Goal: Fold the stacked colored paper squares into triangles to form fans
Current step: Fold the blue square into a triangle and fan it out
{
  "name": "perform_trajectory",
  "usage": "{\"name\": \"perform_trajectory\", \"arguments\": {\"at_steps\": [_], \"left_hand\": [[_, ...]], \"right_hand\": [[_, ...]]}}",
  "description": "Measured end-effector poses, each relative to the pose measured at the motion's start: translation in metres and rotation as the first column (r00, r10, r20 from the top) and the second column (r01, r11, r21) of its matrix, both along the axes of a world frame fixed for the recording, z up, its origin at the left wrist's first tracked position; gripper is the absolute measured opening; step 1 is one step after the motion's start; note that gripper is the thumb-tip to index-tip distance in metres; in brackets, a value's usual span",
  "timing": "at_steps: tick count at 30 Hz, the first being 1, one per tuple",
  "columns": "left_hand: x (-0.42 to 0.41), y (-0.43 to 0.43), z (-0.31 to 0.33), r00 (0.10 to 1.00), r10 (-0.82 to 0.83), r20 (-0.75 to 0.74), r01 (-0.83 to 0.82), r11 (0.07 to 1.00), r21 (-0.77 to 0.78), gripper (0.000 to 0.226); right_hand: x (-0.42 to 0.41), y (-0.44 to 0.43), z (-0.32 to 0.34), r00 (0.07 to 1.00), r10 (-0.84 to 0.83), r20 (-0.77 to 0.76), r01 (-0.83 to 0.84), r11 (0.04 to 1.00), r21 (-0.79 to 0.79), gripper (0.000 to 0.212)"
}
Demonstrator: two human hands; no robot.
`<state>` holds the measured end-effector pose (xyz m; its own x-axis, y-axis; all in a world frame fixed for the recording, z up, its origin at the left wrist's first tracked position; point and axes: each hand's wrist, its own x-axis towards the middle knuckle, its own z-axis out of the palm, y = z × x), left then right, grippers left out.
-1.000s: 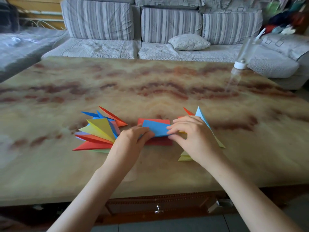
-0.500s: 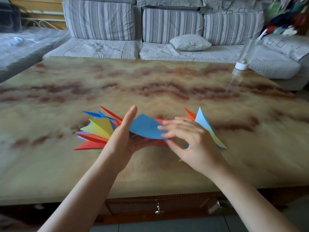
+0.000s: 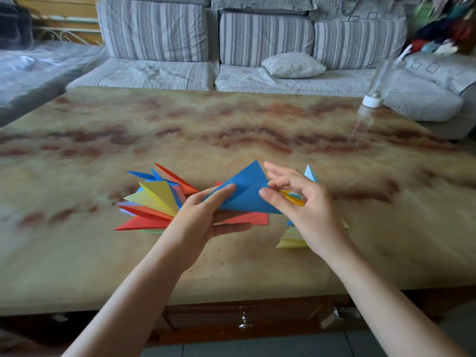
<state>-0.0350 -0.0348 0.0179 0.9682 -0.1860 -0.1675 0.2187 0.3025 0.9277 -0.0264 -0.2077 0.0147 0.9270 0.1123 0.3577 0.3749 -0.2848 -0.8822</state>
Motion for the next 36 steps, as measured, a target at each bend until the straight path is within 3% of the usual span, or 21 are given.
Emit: {"name": "perform_trajectory", "arguments": {"at_steps": [6, 10, 14, 25, 36], "left_hand": [[-0.006, -0.003, 0.005, 0.997, -0.072, 0.042, 0.067, 0.991, 0.115, 0.050], [-0.008, -0.004, 0.005, 0.988, 0.003, 0.154, -0.036, 0.976, 0.215, 0.035], [-0.009, -0.005, 0.003, 0.984, 0.045, 0.171, -0.078, 0.978, 0.192, 0.020], [-0.011, -0.004, 0.005, 0.985, 0.080, 0.156, -0.106, 0.980, 0.168, 0.018], [-0.011, -0.003, 0.007, 0.983, 0.105, 0.150, -0.132, 0.975, 0.177, 0.018]], "right_hand": [[0.000, 0.002, 0.001, 0.994, -0.088, 0.060, 0.082, 0.993, 0.088, 0.014], [0.001, 0.003, 0.003, 0.991, -0.124, 0.049, 0.114, 0.980, 0.166, 0.015], [0.002, 0.005, 0.005, 0.993, -0.120, 0.004, 0.115, 0.959, 0.257, 0.020], [0.000, 0.008, 0.012, 0.994, -0.086, -0.073, 0.105, 0.941, 0.321, 0.008], [-0.002, 0.009, 0.014, 0.994, -0.078, -0.081, 0.101, 0.937, 0.336, 0.010]]}}
